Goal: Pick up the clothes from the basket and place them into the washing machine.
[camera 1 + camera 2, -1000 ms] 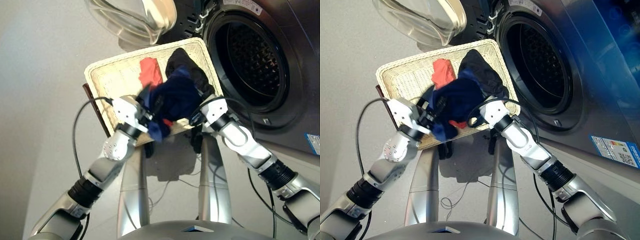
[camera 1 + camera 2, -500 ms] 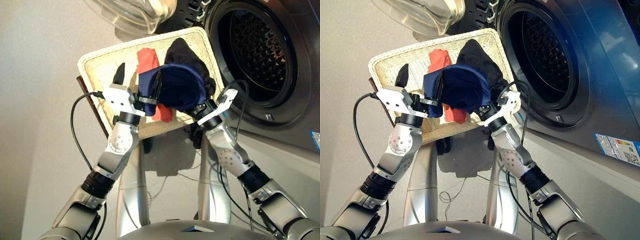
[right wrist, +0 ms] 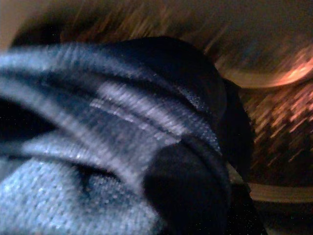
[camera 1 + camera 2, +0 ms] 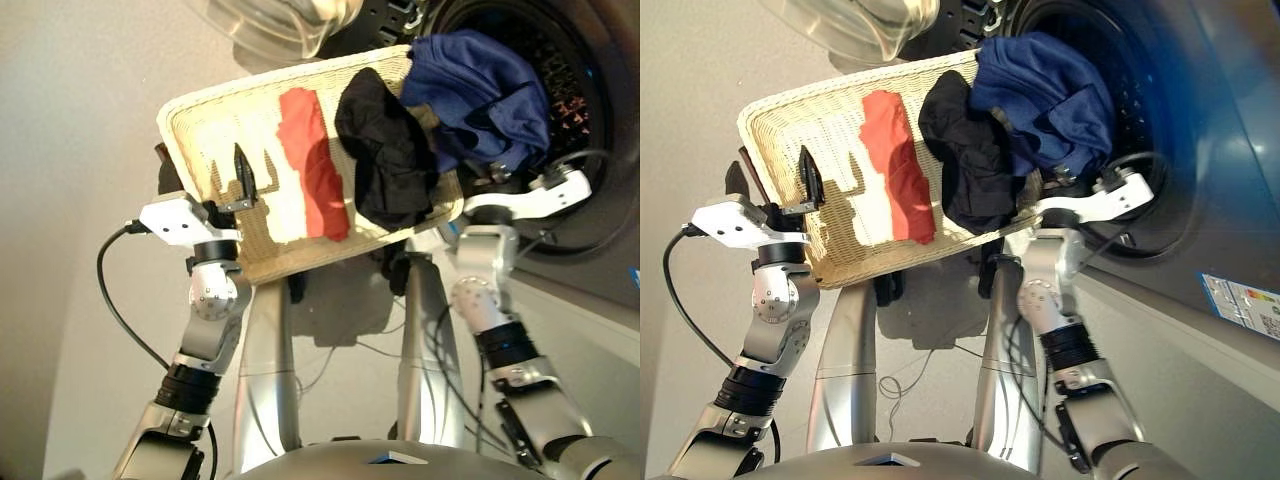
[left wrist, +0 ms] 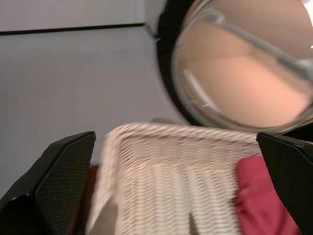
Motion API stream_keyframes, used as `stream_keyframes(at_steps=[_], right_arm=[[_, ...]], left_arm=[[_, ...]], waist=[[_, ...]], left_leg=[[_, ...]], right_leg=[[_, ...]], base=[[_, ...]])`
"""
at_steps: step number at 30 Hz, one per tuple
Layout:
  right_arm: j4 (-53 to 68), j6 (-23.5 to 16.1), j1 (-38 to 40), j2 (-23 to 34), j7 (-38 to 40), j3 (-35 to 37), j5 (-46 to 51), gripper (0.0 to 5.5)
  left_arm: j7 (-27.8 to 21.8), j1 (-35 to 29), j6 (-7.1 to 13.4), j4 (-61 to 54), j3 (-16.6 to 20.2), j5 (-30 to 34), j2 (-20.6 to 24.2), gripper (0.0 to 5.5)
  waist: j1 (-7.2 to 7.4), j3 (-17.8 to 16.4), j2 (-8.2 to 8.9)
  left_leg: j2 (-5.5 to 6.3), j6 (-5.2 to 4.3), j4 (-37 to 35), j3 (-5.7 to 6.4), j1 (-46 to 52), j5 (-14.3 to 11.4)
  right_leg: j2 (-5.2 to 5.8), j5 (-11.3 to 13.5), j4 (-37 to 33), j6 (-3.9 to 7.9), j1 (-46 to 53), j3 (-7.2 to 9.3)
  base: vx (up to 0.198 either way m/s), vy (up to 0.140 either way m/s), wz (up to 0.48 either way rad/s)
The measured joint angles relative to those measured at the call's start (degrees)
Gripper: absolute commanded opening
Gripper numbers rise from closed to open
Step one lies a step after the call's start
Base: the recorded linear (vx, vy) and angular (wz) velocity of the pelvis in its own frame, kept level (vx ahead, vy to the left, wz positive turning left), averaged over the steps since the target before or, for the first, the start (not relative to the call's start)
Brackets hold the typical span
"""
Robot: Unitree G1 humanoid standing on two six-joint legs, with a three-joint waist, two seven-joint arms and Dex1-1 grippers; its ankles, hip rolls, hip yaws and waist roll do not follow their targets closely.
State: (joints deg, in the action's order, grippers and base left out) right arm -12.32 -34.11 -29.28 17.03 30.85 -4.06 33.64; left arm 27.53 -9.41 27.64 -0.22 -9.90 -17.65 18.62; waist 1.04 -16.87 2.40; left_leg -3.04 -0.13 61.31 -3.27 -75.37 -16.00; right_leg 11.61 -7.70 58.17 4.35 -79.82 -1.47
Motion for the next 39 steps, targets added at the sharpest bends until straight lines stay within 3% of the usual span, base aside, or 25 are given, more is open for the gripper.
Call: stream_keyframes(at_steps=[4, 9, 13, 19, 26, 39], right_arm=[[-8.2, -1.6, -6.5, -2.1, 6.6, 0.7, -1.1, 0.0], [-20.8, -2.2, -15.6, -2.0, 8.8, 1.5, 3.9, 0.0], [-30.7, -2.8, -23.7, 0.7, 8.6, 2.3, 11.4, 0.0], [-45.3, -4.1, -35.3, 2.6, 4.9, 3.9, 27.7, 0.0], [-52.1, -4.1, -39.9, 3.4, -0.1, 8.7, 45.2, 0.0], [-57.9, -5.5, -42.3, 15.7, 0.8, 17.7, 56.8, 0.0]], left_arm=[[1.7, -0.2, 0.1, 0.1, -0.6, 1.1, -0.1, 5.5], [0.9, 1.0, 0.2, -0.1, -1.7, 1.2, 0.0, 5.5], [-1.4, 1.7, 0.2, -0.7, -4.4, 0.9, 0.9, 5.5], [-4.7, 1.9, 0.1, -0.8, -7.0, 0.1, 2.8, 5.5], [-6.6, 1.9, -0.3, -1.0, -7.5, -3.0, 3.1, 5.5], [-8.3, 1.9, -0.7, -2.0, -7.9, -5.7, 5.2, 5.5]], waist=[[-0.97, 0.0, -0.02], [-2.85, 0.0, -0.11], [-4.43, 0.0, -0.13], [-5.01, -0.1, -0.25], [-7.36, -0.7, -1.28], [-7.56, -0.5, -1.67]], left_leg=[[0.05, -0.01, 0.4, 0.0, -0.2, 0.0], [0.14, -0.03, 0.9, 0.17, -0.7, 0.0], [0.28, -0.02, 1.1, 0.22, -1.1, 0.0], [0.68, -0.03, 1.3, 0.23, -1.1, 0.0], [0.87, -0.01, 1.6, 0.24, -1.1, 0.0], [1.36, 0.04, 1.9, 0.39, -1.1, -0.1]], right_leg=[[0.05, -0.1, 0.6, -0.09, -0.3, -0.12], [0.13, -0.2, 1.0, -0.08, -0.7, -0.09], [0.23, -0.3, 1.2, -0.05, -1.0, -0.12], [0.76, -0.6, 1.9, -0.09, -1.1, -0.15], [0.98, -0.6, 2.4, -0.31, -1.1, -0.23], [1.51, -1.0, 3.3, -0.43, -1.1, -0.27]], base=[[0.0, 0.0, 0.0], [0.0, 0.0, 0.0], [0.0, 0.0, 0.0], [0.0, 0.0, 0.0], [0.0, 0.0, 0.0], [0.0, 0.0, 0.0]])
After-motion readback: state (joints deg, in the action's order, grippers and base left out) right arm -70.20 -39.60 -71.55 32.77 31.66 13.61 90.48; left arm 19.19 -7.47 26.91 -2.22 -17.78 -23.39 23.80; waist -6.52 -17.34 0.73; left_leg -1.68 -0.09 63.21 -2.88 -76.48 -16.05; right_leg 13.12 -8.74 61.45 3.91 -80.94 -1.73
